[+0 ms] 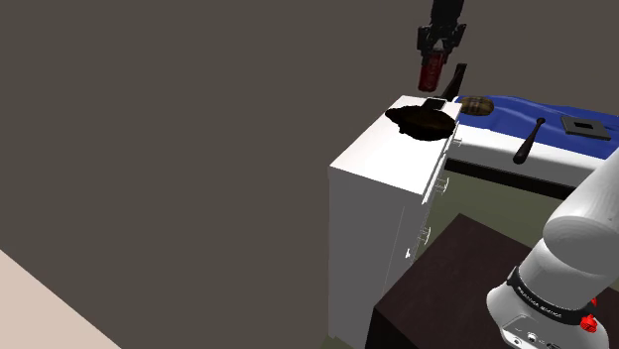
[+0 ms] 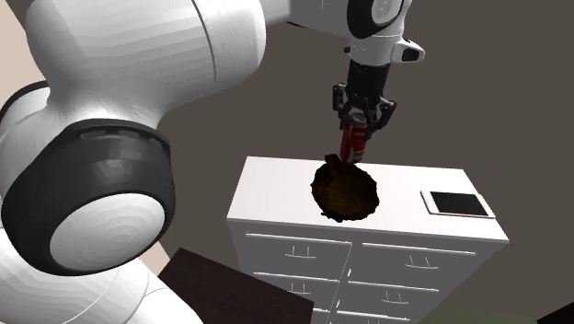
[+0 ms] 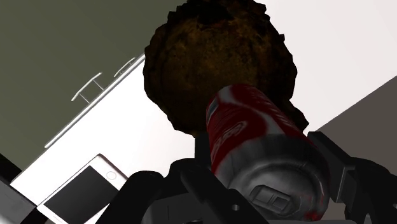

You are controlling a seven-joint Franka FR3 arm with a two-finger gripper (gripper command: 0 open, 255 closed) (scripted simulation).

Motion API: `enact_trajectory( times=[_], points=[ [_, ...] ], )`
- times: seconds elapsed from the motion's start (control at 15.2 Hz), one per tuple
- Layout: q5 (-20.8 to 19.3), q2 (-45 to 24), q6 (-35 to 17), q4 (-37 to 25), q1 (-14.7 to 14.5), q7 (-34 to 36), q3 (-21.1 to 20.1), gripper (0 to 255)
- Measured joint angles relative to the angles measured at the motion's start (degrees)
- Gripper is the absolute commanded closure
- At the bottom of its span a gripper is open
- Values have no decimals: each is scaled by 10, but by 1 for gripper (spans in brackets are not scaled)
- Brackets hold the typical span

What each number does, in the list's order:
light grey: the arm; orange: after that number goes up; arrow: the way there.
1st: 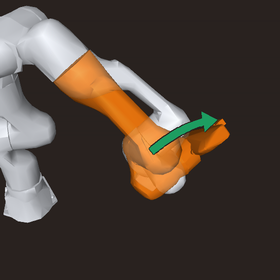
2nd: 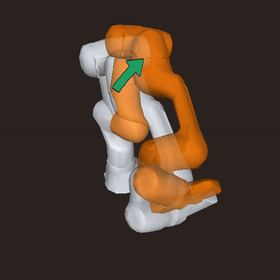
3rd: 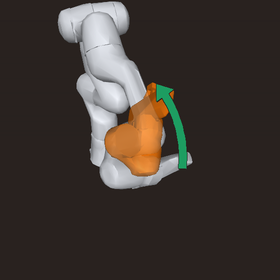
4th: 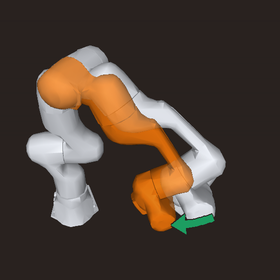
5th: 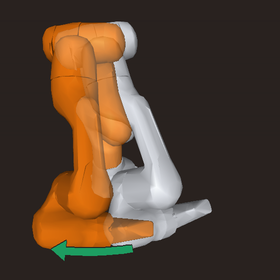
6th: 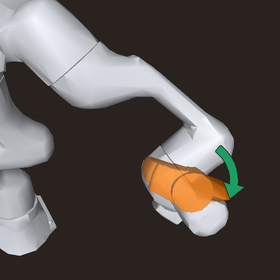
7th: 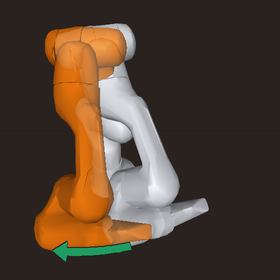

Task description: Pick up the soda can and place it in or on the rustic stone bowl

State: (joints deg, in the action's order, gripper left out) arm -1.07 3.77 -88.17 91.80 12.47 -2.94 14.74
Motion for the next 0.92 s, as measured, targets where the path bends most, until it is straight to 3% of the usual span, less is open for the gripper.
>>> enact_trajectory(
  times=[0.92],
  points=[
    [-5,20,-102,121,0,4,-1,255]
  ],
)
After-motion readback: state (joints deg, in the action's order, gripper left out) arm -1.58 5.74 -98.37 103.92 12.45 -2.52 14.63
